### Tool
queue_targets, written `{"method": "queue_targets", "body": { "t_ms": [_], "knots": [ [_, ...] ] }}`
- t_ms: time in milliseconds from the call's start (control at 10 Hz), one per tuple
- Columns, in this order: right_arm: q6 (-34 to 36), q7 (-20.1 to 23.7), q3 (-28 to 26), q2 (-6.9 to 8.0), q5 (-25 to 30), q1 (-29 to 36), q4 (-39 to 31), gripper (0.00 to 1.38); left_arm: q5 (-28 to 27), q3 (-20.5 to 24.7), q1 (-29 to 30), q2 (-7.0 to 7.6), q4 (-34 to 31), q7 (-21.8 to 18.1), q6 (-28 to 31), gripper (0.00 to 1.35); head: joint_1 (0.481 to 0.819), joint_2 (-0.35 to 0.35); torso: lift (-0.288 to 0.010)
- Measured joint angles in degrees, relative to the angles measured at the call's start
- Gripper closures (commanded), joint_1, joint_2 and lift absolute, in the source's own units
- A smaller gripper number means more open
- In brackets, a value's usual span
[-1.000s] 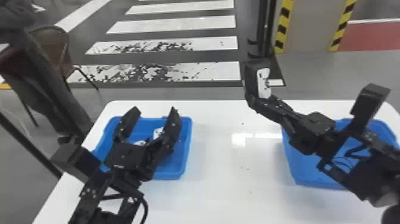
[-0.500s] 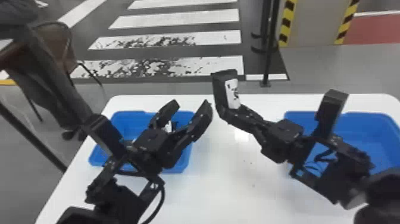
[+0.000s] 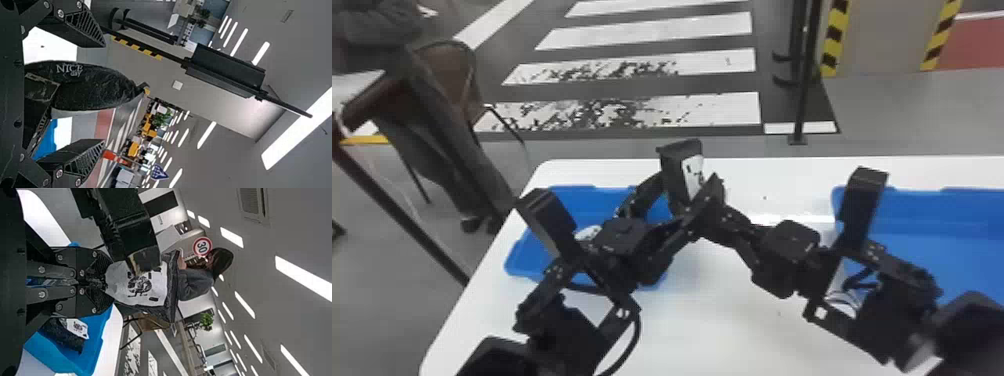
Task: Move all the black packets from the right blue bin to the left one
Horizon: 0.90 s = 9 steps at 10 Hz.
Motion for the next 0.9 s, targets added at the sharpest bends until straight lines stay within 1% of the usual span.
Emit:
{"method": "queue_targets", "body": {
  "t_ms": [100, 200, 400, 600, 700, 800, 900],
  "knots": [
    [0.4, -0.1, 1.3, -0.13, -0.5, -0.5, 0.2, 1.10, 0.0, 0.0, -0.1, -0.01, 0.0, 0.0, 0.8, 0.66, 0.695, 0.231, -0.140],
    [0.7, -0.1, 2.0, -0.17, -0.8, -0.8, 0.6, 1.10, -0.5, 0.0, -0.1, -0.01, -0.1, 0.1, 0.6, 1.23, 0.695, 0.240, -0.140],
    [0.8, -0.1, 2.2, -0.29, -1.4, -1.1, 1.1, 1.10, -1.3, 0.0, 0.6, -0.10, -1.3, 1.9, 0.3, 1.21, 0.695, 0.248, -0.140],
    [0.8, -0.1, 2.2, -0.35, -1.6, -1.4, 1.4, 1.10, -1.7, 0.0, 1.1, -0.09, -1.6, 2.1, 0.0, 1.21, 0.695, 0.249, -0.140],
    [0.7, -0.2, 2.2, -0.35, -1.7, -1.6, 1.5, 1.05, -2.2, -0.2, 1.2, -0.07, -1.6, 2.1, -1.1, 1.21, 0.695, 0.249, -0.140],
    [0.4, -0.2, 2.1, -0.33, -2.4, -1.7, 1.7, 0.70, -2.7, -0.4, 1.2, -0.02, -1.7, 2.1, -2.4, 1.21, 0.695, 0.249, -0.140],
    [-0.4, -0.1, 1.5, -0.28, -3.3, -1.5, 2.2, 0.28, -3.2, -0.3, 1.1, 0.00, -1.7, 2.5, -3.2, 1.21, 0.695, 0.247, -0.140]
  ]
}}
